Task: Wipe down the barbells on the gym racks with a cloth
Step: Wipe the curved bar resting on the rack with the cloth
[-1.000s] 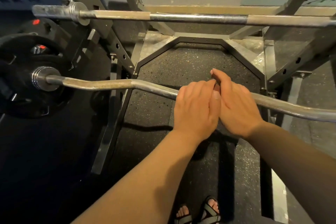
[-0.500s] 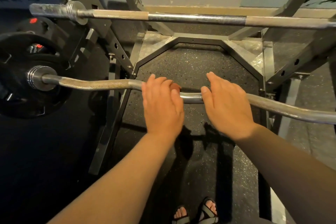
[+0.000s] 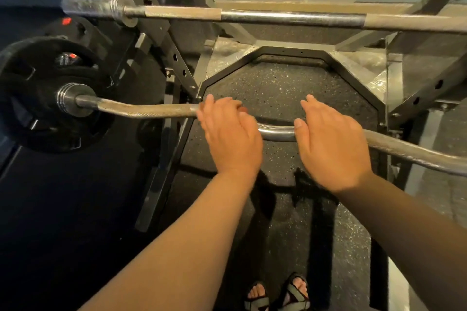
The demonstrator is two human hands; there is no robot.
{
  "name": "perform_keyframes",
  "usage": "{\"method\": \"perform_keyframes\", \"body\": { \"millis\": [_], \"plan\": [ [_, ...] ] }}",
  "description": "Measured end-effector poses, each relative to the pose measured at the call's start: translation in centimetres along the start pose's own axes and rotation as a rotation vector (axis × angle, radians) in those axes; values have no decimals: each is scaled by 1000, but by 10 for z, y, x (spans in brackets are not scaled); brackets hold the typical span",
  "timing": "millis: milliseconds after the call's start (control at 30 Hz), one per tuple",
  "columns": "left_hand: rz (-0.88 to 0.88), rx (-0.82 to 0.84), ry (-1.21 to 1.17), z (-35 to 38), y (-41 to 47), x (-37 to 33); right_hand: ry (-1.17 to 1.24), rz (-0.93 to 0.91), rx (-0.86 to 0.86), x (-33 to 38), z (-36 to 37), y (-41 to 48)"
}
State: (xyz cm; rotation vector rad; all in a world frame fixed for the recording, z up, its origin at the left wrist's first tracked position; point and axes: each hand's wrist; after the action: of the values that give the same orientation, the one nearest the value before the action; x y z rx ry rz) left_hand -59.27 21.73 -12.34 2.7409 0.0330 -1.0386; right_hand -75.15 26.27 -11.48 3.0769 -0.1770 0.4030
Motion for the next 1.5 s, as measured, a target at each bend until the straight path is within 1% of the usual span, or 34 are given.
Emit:
{"method": "perform_keyframes", "body": {
  "millis": [33,100,167,233,300,400,467,600,700,767,800,867,933,1033,1133,1200,1267,1333,1367,1433,1500],
  "plan": [
    [23,13,15,5,-5,-10,-5,6,1,1,0,0],
    [176,65,62,11,-19,-18,-3,18,9,0,1,1],
    [323,139,62,6,-21,-6,-3,14,14,1,0,2],
    [378,179,72,-4,-12,12,-11,-1,12,2,-1,2],
    [320,157,82,-10,-3,20,-23,5,5,2,-1,2],
    [198,75,85,-6,-1,12,-23,94,33,10,0,7],
    [180,50,84,0,-4,8,-22,114,55,25,1,12],
    [232,93,92,-5,1,17,-17,-32,47,52,9,19],
    [358,202,129,-15,5,28,-20,-44,-12,47,11,21],
    [408,210,176,-24,11,41,-35,-60,-18,44,12,21],
    [393,182,196,-29,15,47,-40,-68,-15,44,12,22],
    [306,97,210,-32,21,50,-59,-71,-6,46,12,22],
    [207,29,166,-27,23,41,-64,-58,-27,48,11,21],
    [127,-6,119,-14,19,28,-59,-16,-1,46,12,19],
    [168,35,166,-11,18,30,-72,29,-4,58,15,20],
    [219,92,168,-19,22,34,-92,-4,-13,76,19,26],
    [316,166,175,-32,27,45,-103,-28,-26,92,21,30],
    [413,211,268,-48,33,65,-91,-4,-11,96,19,34],
    [420,197,317,-57,37,77,-81,3,0,95,19,34],
    [331,113,359,-71,43,94,-56,3,9,92,21,30],
    [202,41,354,-69,44,90,-30,17,15,93,20,29]
  ]
}}
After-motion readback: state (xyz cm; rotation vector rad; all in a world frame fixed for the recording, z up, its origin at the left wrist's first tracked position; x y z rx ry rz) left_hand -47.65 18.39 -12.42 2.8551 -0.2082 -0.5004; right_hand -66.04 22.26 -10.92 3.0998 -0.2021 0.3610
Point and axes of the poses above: each hand's wrist, its own y-axis towards the middle knuckle, its own z-axis out of the palm, x = y × z, and after that the axes turned 1 degree about -y, right-handed
